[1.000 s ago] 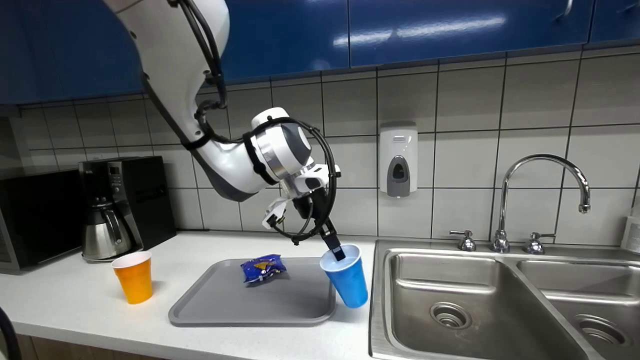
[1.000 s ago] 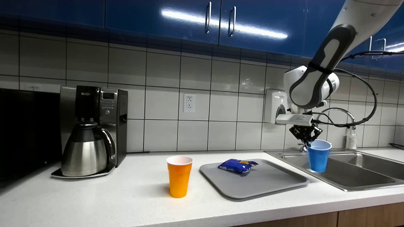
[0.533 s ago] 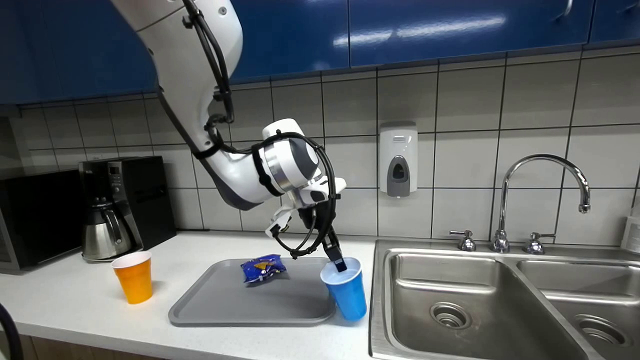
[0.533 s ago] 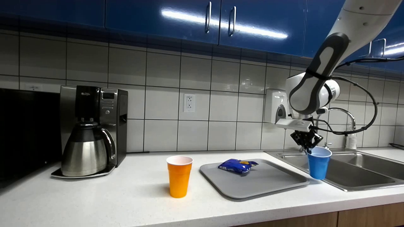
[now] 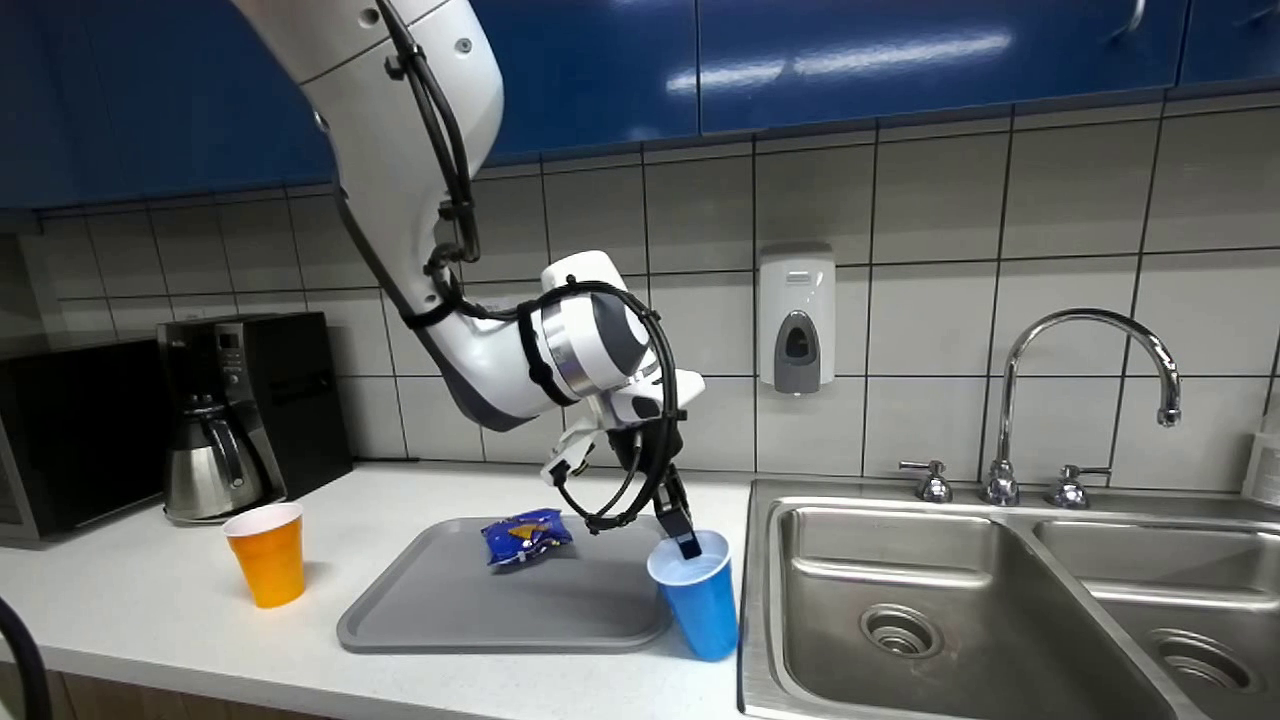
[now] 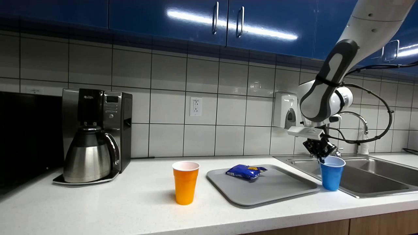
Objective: Place the cups directly onto the counter
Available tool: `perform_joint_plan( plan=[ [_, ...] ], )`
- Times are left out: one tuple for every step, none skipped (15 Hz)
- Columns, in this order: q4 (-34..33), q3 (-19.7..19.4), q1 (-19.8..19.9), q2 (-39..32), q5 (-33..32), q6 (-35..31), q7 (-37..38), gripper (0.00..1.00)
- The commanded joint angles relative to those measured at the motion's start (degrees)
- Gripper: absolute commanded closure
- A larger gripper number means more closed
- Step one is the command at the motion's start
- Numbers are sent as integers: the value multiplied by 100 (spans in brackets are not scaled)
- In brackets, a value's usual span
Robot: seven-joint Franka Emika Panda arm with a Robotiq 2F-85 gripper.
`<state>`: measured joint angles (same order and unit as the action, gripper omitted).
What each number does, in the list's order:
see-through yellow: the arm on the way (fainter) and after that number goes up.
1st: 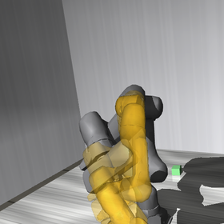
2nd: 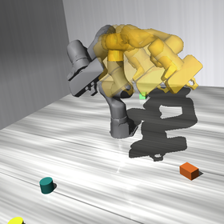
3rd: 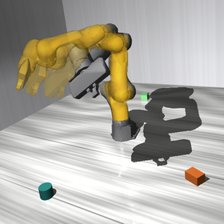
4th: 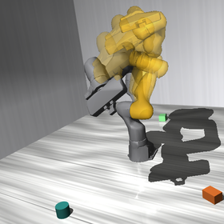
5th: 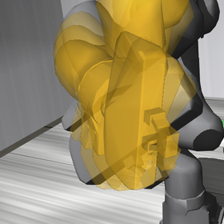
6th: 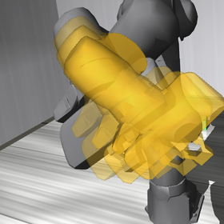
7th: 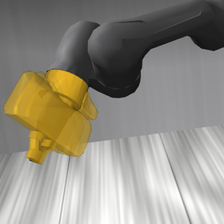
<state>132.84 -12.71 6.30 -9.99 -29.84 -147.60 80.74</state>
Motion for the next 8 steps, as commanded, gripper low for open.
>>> perform_joint_plan(
  plan=[
    [-110, -86, -50, -120, 161, -27, 7, 70],
    [-112, -99, -60, -129, 160, -17, 14, 63],
    [-111, -110, -66, -139, 155, -16, 18, 57],
    [-110, -120, -71, -146, 162, -18, 14, 49],
    [-111, -135, -80, -150, 160, -14, 15, 42],
    [-111, -145, -84, -153, 161, -16, 14, 34],
    [-109, -150, -88, -152, 156, -13, 17, 27],
    [-108, -152, -90, -150, 155, -11, 16, 18]
  ],
)
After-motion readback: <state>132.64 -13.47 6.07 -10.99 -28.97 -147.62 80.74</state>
